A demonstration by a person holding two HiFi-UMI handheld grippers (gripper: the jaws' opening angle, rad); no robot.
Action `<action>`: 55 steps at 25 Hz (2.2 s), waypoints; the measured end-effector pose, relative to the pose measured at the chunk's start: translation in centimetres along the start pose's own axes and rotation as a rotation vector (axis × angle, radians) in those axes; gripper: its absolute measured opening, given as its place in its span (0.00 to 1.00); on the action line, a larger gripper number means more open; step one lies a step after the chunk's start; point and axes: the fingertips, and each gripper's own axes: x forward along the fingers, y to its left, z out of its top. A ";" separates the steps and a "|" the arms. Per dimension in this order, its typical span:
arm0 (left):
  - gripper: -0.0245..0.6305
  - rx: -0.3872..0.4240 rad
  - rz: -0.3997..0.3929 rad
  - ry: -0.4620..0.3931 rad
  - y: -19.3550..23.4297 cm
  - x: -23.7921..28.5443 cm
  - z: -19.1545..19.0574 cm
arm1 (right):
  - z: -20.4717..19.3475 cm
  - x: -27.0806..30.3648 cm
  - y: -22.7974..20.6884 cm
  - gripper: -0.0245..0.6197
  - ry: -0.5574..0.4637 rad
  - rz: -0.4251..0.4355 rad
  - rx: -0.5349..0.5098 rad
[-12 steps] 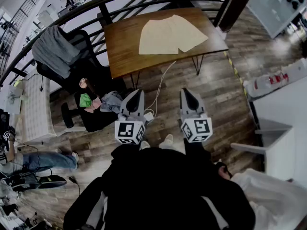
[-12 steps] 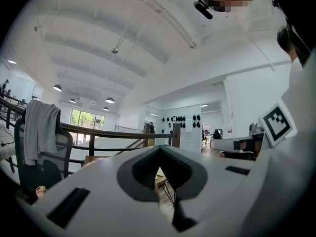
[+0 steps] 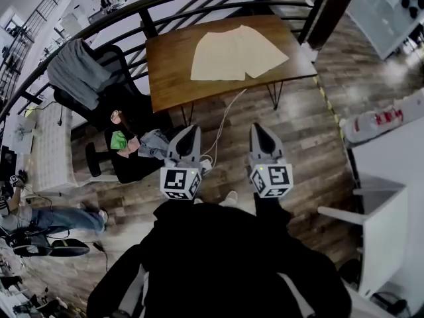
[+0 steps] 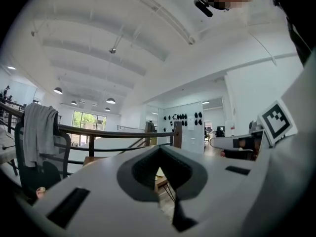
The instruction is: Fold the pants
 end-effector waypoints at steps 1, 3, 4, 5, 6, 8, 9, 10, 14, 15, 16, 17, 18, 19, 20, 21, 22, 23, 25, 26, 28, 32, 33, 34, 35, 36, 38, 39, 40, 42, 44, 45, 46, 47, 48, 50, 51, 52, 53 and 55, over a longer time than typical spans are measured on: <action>0.04 0.003 0.006 0.000 -0.2 0.3 0.1 | 0.2 0.0 -0.4 0.04 -0.003 0.003 -0.004; 0.04 0.007 0.016 -0.001 -0.8 0.6 0.3 | 0.6 0.1 -1.1 0.04 -0.015 0.011 -0.017; 0.04 0.007 0.021 -0.002 -1.1 0.7 0.2 | 0.9 0.1 -1.3 0.04 -0.021 0.016 -0.021; 0.04 0.006 0.026 0.000 -1.4 0.7 0.2 | 1.1 0.2 -1.4 0.04 -0.025 0.025 -0.024; 0.04 0.007 0.032 0.002 -1.7 0.8 0.1 | 1.2 0.4 -1.5 0.04 -0.028 0.034 -0.024; 0.04 0.009 0.041 0.012 -2.1 1.0 -0.2 | 1.5 0.7 -1.8 0.04 -0.031 0.048 -0.023; 0.04 0.009 0.044 0.016 -2.3 1.2 -0.3 | 1.6 0.7 -2.0 0.04 -0.031 0.050 -0.022; 0.04 0.007 0.046 0.018 -2.4 1.4 -0.3 | 1.7 0.7 -2.2 0.04 -0.032 0.051 -0.021; 0.04 -0.001 0.047 0.026 -2.3 2.3 -0.7 | 1.5 1.2 -2.8 0.04 -0.023 0.050 -0.019; 0.04 0.000 0.047 0.029 -2.3 2.5 -0.9 | 1.4 1.4 -2.9 0.04 -0.022 0.052 -0.021; 0.04 -0.001 0.046 0.030 -2.3 2.9 -1.0 | 1.3 1.7 -3.0 0.04 -0.019 0.054 -0.022; 0.04 -0.003 0.046 0.030 -2.2 3.3 -1.1 | 1.2 2.0 -3.1 0.04 -0.017 0.057 -0.023; 0.04 -0.004 0.046 0.028 -2.1 3.8 -1.2 | 1.1 2.4 -3.3 0.04 -0.014 0.059 -0.024; 0.04 -0.006 0.045 0.025 -2.0 4.3 -1.3 | 1.0 2.8 -3.5 0.04 -0.011 0.060 -0.028; 0.04 -0.006 0.044 0.022 -1.8 5.0 -1.3 | 1.0 3.4 -3.7 0.04 -0.010 0.061 -0.034; 0.04 -0.006 0.044 0.019 -1.6 5.7 -1.4 | 1.0 4.1 -3.9 0.04 -0.010 0.062 -0.039; 0.04 -0.007 0.044 0.018 -1.3 6.5 -1.5 | 0.9 4.8 -4.2 0.04 -0.009 0.061 -0.044; 0.04 -0.009 0.043 0.019 -0.9 7.3 -1.7 | 0.9 5.6 -4.4 0.04 -0.004 0.057 -0.049; 0.04 -0.021 0.042 0.021 -0.1 9.2 -2.1 | 0.7 7.4 -5.2 0.04 0.008 0.050 -0.057; 0.04 -0.026 0.042 0.022 0.4 10.2 -2.2 | 0.6 8.5 -5.6 0.04 0.014 0.047 -0.060; 0.04 -0.031 0.046 0.025 1.5 12.3 -2.4 | 0.6 10.7 -6.4 0.04 0.019 0.046 -0.063; 0.04 -0.041 0.050 0.040 4.3 16.9 -2.2 | 0.6 15.9 -7.9 0.04 0.034 0.050 -0.053; 0.04 -0.041 0.050 0.045 5.2 18.2 -2.1 | 0.6 17.4 -8.3 0.04 0.039 0.051 -0.050; 0.04 -0.042 0.051 0.051 6.1 19.5 -1.9 | 0.8 19.0 -8.6 0.04 0.046 0.053 -0.049; 0.04 -0.042 0.052 0.056 7.1 20.9 -1.7 | 1.0 20.6 -8.8 0.04 0.052 0.057 -0.048; 0.04 -0.041 0.053 0.061 8.0 22.2 -1.4 | 1.2 22.2 -9.0 0.04 0.057 0.062 -0.045; 0.04 -0.038 0.052 0.067 9.8 24.8 -0.8 | 1.5 25.2 -9.2 0.04 0.065 0.069 -0.037; 0.04 -0.036 0.051 0.070 10.8 26.1 -0.5 | 1.6 26.7 -9.3 0.04 0.068 0.069 -0.033; 0.04 -0.035 0.050 0.074 11.9 27.3 -0.2 | 1.6 28.3 -9.5 0.04 0.074 0.067 -0.031; 0.04 -0.037 0.048 0.089 14.0 29.7 0.1 | 1.3 31.3 -9.6 0.04 0.093 0.064 -0.030; 0.04 -0.041 0.043 0.109 16.0 31.9 0.0 | 1.2 34.1 -9.6 0.04 0.109 0.066 -0.024; 0.04 -0.041 0.041 0.117 16.8 33.0 -0.2 | 0.9 35.3 -9.8 0.04 0.120 0.064 -0.021; 0.04 -0.041 0.039 0.126 17.7 34.1 -0.4 | 0.6 36.5 -10.0 0.04 0.131 0.061 -0.020; 0.04 -0.042 0.037 0.135 18.4 35.1 -0.6 | 0.3 37.7 -10.2 0.04 0.140 0.061 -0.016; 0.04 -0.042 0.035 0.146 19.2 36.1 -0.9 | 0.1 38.8 -10.3 0.04 0.147 0.061 -0.010; 0.04 -0.045 0.032 0.170 20.6 38.0 -1.5 | -0.2 41.0 -10.5 0.04 0.161 0.057 -0.001; 0.04 -0.046 0.028 0.178 21.2 38.8 -1.7 | -0.5 41.9 -10.7 0.04 0.170 0.054 0.000; 0.04 -0.046 0.023 0.184 21.9 39.4 -2.0 | -0.8 42.8 -10.7 0.04 0.183 0.053 0.001; 0.04 -0.048 0.018 0.191 22.6 40.0 -2.2 | -1.2 43.6 -10.7 0.04 0.195 0.053 0.002; 0.04 -0.054 0.006 0.208 23.9 41.1 -2.9 | -2.0 44.9 -10.5 0.04 0.216 0.051 0.008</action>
